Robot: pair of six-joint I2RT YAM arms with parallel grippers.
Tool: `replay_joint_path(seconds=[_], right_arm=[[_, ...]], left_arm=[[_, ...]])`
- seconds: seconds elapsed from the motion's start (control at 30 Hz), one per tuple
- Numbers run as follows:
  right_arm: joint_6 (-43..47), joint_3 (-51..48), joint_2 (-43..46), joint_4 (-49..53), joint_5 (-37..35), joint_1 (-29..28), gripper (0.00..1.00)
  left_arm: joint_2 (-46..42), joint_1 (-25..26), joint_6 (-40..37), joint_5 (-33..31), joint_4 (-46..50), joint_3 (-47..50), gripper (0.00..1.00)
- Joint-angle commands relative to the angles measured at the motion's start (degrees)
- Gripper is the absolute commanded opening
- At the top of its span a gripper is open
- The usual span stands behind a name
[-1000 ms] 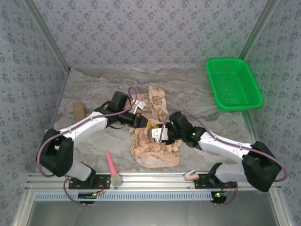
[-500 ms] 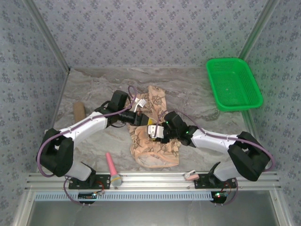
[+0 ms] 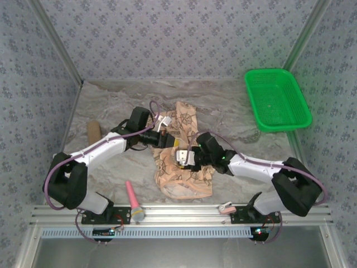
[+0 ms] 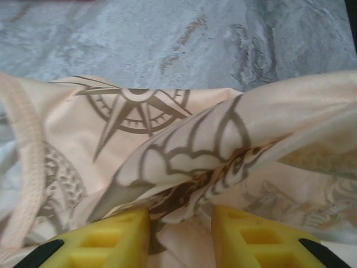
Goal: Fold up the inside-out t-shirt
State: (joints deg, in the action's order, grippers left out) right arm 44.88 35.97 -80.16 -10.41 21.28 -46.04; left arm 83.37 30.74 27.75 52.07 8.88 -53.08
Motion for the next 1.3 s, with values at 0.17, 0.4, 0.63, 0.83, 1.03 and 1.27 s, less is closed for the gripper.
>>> replay_joint_path(seconds=[0.17, 0.4, 0.63, 0.83, 1.03, 1.27], right_arm=[[-3.2, -0.3, -4.4, -6.6, -6.0, -1.8, 0.05], [0.8, -1.3, 5.8, 1.5, -2.6, 1.1, 0.00], [14.7, 9.7, 12.6, 26.6, -1.4, 0.7, 0.00], [23.2, 20.7, 9.1, 45.9, 2.8, -2.9, 0.00], [25.8, 23.4, 1.9, 50.6, 3.6, -10.1, 0.06], [6.4, 12.5, 10.8, 22.8, 5.5, -3.7, 0.23]], left_arm=[[-0.9, -0.9, -0.3, 0.4, -1.1, 0.5, 0.03], [-1.4, -2.5, -5.4, -12.2, 6.5, -0.6, 0.02], [1.7, -2.5, -7.4, -18.2, 9.5, -4.0, 0.02], [2.5, -2.7, -6.7, -24.2, 9.9, -4.8, 0.02], [0.4, -4.0, -5.8, -27.2, 8.8, -3.7, 0.03], [-3.3, -6.8, -5.5, -27.4, 7.2, -0.3, 0.04]])
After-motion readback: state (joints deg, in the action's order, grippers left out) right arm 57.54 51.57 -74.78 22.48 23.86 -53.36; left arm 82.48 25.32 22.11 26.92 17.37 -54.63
